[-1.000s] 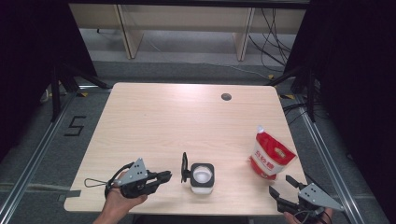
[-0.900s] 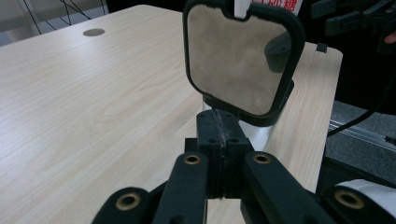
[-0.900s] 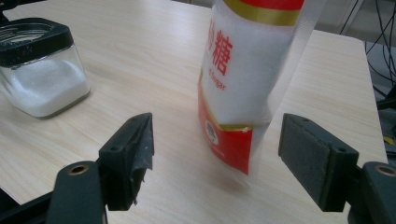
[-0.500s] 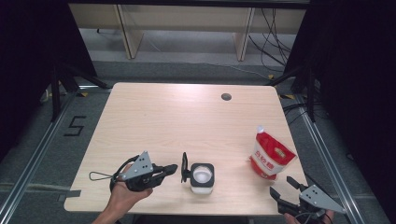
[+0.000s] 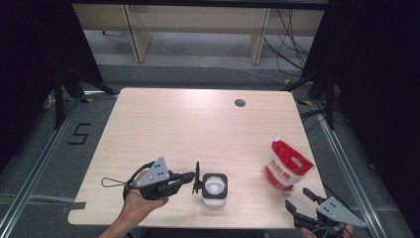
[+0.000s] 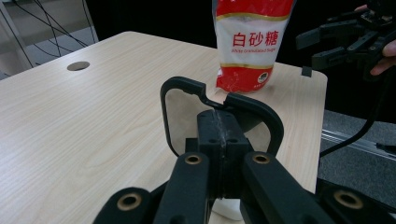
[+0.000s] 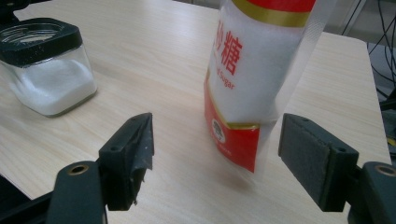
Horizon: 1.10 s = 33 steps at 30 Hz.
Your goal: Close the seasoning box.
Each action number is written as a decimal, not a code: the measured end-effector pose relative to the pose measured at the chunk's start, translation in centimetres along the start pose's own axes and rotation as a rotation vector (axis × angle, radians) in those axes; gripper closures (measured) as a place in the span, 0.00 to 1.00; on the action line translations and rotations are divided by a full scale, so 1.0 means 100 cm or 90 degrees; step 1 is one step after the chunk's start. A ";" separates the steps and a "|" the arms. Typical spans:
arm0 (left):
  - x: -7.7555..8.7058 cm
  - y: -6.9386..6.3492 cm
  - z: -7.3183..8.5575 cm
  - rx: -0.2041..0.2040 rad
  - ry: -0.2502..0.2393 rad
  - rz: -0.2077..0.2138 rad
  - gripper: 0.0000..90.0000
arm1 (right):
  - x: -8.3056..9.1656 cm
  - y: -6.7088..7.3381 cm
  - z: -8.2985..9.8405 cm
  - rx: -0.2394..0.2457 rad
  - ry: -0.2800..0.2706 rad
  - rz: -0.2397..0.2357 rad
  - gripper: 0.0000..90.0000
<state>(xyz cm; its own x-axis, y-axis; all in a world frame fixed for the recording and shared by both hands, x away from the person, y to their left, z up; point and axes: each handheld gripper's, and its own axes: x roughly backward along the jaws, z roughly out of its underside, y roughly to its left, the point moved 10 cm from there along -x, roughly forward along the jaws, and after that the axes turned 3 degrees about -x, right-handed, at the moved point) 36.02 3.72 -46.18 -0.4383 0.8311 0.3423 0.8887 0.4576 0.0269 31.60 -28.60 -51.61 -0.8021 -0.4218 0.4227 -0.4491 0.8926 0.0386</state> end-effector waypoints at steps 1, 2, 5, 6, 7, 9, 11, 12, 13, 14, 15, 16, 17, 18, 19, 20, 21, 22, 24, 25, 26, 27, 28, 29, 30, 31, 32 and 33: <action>-0.001 -0.001 -0.001 -0.001 0.000 0.002 0.99 | -0.001 -0.002 -0.002 0.015 -0.011 0.002 0.31; -0.003 -0.002 -0.002 -0.001 0.002 0.003 0.99 | -0.001 -0.002 -0.003 0.023 -0.013 0.003 0.31; -0.008 -0.005 -0.004 -0.005 0.004 0.010 0.99 | 0.000 0.000 0.000 0.002 0.000 -0.001 0.31; -0.010 -0.007 -0.005 -0.006 -0.001 0.016 0.99 | 0.000 0.000 0.000 0.002 0.000 -0.001 0.31; -0.011 -0.008 -0.005 -0.007 0.004 0.015 0.99 | -0.001 -0.001 -0.002 0.012 -0.008 0.001 0.31; -0.014 -0.010 -0.006 -0.007 0.004 0.019 0.99 | -0.001 -0.001 -0.002 0.017 -0.010 -0.001 0.31; -0.017 -0.012 -0.007 -0.011 0.004 0.025 0.99 | -0.001 -0.001 -0.002 0.018 -0.011 -0.001 0.31; -0.018 -0.012 -0.007 -0.009 0.006 0.022 0.99 | -0.001 0.000 -0.001 0.010 -0.005 -0.004 0.31; -0.019 -0.013 -0.007 -0.013 0.007 0.027 0.99 | -0.001 0.000 -0.002 0.012 -0.007 -0.003 0.31; -0.020 -0.013 -0.007 -0.011 0.009 0.026 0.99 | -0.001 -0.001 -0.002 0.015 -0.010 -0.001 0.31; -0.021 -0.013 -0.007 -0.011 0.010 0.027 0.99 | -0.001 -0.001 -0.002 0.014 -0.010 -0.001 0.31; -0.023 -0.014 -0.007 -0.013 0.011 0.029 0.99 | -0.001 -0.001 -0.002 0.012 -0.009 0.000 0.31; -0.024 -0.014 -0.007 -0.015 0.012 0.030 0.99 | 0.000 0.000 -0.002 0.009 -0.008 0.000 0.31; -0.026 -0.015 -0.008 -0.012 0.008 0.032 0.99 | -0.001 0.000 -0.002 0.011 -0.008 -0.001 0.31; -0.027 -0.015 -0.008 -0.013 0.012 0.032 0.99 | -0.001 0.001 -0.002 0.009 -0.007 -0.007 0.31; -0.029 -0.016 -0.007 -0.012 0.011 0.036 0.99 | -0.001 -0.001 -0.003 0.022 -0.013 0.000 0.31; -0.029 -0.016 -0.006 -0.021 0.021 0.033 0.99 | -0.001 0.000 -0.002 0.019 -0.010 -0.003 0.31; -0.031 -0.017 -0.007 -0.016 0.019 0.036 0.99 | -0.001 0.000 -0.002 0.021 -0.009 -0.007 0.31; -0.034 -0.019 -0.006 -0.020 0.024 0.039 0.99 | -0.001 0.000 -0.002 0.020 -0.009 -0.004 0.31; -0.036 -0.019 -0.006 -0.024 0.025 0.040 0.99 | -0.002 0.000 -0.002 0.020 -0.009 -0.005 0.31; -0.037 -0.020 -0.005 -0.022 0.028 0.042 0.99 | -0.002 0.000 -0.002 0.023 -0.008 -0.003 0.31; -0.039 -0.021 -0.005 -0.022 0.026 0.046 0.99 | -0.002 0.000 -0.002 0.025 -0.009 -0.003 0.31; -0.040 -0.021 -0.004 -0.023 0.031 0.049 0.99 | -0.002 0.000 -0.002 0.021 -0.006 -0.003 0.31; -0.041 -0.022 -0.003 -0.024 0.033 0.048 0.99 | -0.001 0.000 -0.002 0.024 -0.007 -0.002 0.31; -0.043 -0.022 -0.002 -0.021 0.037 0.046 0.99 | -0.001 0.001 -0.002 0.023 -0.008 -0.003 0.31; -0.045 -0.023 -0.001 -0.021 0.037 0.049 0.99 | -0.001 0.001 -0.002 0.021 -0.008 -0.005 0.31; -0.045 -0.022 0.000 -0.028 0.042 0.052 0.99 | -0.001 0.002 -0.001 0.010 -0.005 -0.005 0.31; -0.047 -0.023 0.001 -0.016 0.041 0.047 0.99 | -0.001 0.002 -0.002 0.016 -0.008 -0.007 0.31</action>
<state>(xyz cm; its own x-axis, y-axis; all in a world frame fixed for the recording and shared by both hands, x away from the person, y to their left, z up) 36.00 -1.24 -47.90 -0.3629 0.8397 0.4039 0.9217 0.3872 0.0230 31.69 -28.34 -51.47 -0.8019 -0.4331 0.4116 -0.4672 0.8839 0.0197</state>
